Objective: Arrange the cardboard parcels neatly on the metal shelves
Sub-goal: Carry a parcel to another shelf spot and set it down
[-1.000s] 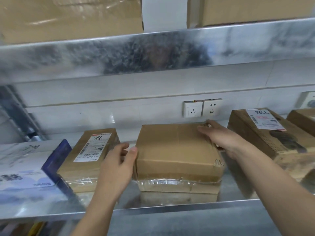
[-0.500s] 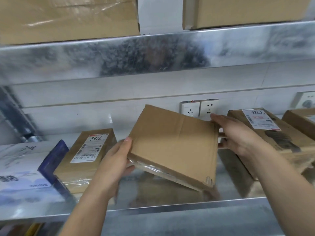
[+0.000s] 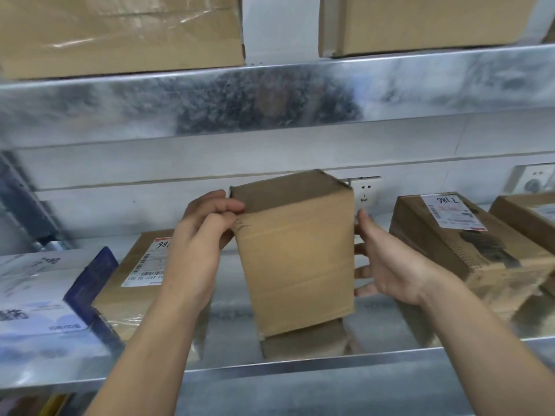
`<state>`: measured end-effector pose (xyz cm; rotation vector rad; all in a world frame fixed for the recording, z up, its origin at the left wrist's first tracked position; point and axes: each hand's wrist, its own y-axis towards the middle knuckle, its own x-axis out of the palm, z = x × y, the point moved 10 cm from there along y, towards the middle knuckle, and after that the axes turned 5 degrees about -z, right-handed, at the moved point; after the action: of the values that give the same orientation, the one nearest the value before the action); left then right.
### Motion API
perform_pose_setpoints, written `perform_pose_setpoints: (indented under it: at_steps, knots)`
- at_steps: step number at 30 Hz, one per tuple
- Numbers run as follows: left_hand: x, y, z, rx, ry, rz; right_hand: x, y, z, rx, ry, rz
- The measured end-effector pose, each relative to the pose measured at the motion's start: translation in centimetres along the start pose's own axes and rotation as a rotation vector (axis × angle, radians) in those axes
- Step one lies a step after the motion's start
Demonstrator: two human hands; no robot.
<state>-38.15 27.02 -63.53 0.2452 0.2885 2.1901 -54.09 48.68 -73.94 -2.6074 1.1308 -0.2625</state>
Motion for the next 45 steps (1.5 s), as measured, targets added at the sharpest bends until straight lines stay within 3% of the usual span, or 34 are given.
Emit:
perform_pose_setpoints:
  at_steps: [5,9,12,17,37,45]
  knots:
    - [0.4,0.1,-0.8,-0.069,-0.077,0.007,0.8,-0.3,-0.5,-0.029,-0.034,0.033]
    - [-0.1,0.6,-2.0,-0.186,-0.043,0.052,0.6,-0.9,-3.8,-0.211,-0.014,0.094]
    - [0.5,0.9,-2.8,-0.273,-0.021,-0.006,0.7,-1.7,-6.3,-0.276,-0.09,0.122]
    - [2.3,0.7,-3.6,-0.363,-0.044,-0.17,2.1,-1.6,-6.7,-0.198,-0.23,0.074]
    - [2.5,0.4,-4.6,-0.359,0.102,-0.212,2.6,-1.1,-6.5,-0.248,-0.334,0.094]
    - [2.8,0.2,-4.5,-0.375,0.057,-0.212,2.4,-1.0,-6.5,-0.26,-0.327,0.108]
